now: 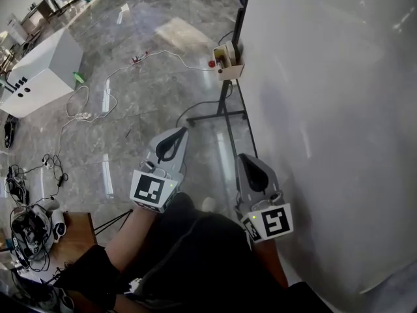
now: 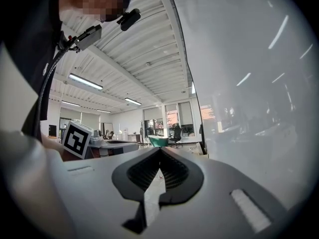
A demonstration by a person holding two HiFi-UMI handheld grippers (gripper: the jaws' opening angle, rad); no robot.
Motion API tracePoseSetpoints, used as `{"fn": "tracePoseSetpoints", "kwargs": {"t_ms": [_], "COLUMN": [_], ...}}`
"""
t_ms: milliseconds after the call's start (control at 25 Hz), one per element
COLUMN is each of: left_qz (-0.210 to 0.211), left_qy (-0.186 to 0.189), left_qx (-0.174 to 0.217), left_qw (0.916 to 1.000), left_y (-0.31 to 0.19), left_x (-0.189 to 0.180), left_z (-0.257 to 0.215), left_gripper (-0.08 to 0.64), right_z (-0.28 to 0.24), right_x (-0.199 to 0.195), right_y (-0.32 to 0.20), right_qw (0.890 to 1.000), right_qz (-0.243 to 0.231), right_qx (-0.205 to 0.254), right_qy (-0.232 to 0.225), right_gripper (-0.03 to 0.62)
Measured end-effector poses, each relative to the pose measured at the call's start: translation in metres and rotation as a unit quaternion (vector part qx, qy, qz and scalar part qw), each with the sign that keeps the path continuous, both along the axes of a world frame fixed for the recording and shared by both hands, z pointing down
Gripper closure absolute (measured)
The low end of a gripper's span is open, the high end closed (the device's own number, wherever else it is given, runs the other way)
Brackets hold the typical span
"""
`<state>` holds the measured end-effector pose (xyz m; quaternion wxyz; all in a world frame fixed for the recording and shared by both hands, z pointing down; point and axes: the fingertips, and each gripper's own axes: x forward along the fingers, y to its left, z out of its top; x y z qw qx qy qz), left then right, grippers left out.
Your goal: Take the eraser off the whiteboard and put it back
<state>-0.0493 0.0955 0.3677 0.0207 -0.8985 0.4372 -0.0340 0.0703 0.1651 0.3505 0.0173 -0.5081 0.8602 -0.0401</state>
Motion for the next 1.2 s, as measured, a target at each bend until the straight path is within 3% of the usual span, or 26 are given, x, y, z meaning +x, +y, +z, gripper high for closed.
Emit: {"fn": "tracePoseSetpoints", "kwargs": {"t_ms": [400, 760, 1200], "left_qz": [-0.02, -0.018, 0.065], "left_qy": [-0.007, -0.005, 0.015], "left_qx": [-0.009, -0.003, -0.008], "left_qw": [0.9997, 0.9998, 0.9978], "left_y": [0.007, -0.033, -0.112], "left_x": [0.007, 0.0, 0.011], "left_z": [0.003, 0.004, 0.004], "left_gripper": [0.555, 0.554, 0.555], "right_z": [0.009, 0.016, 0.01], "right_x": [0.01, 0.012, -0.005], "right_y": [0.008, -0.018, -0.085], "right_qw": [1.0, 1.0, 0.998], "right_qz": [-0.012, 0.003, 0.052], "right_qx": [-0.003, -0.007, -0.011], "right_qy": [-0.003, 0.007, 0.016], "right_gripper": [0.583, 0.583, 0.583]}}
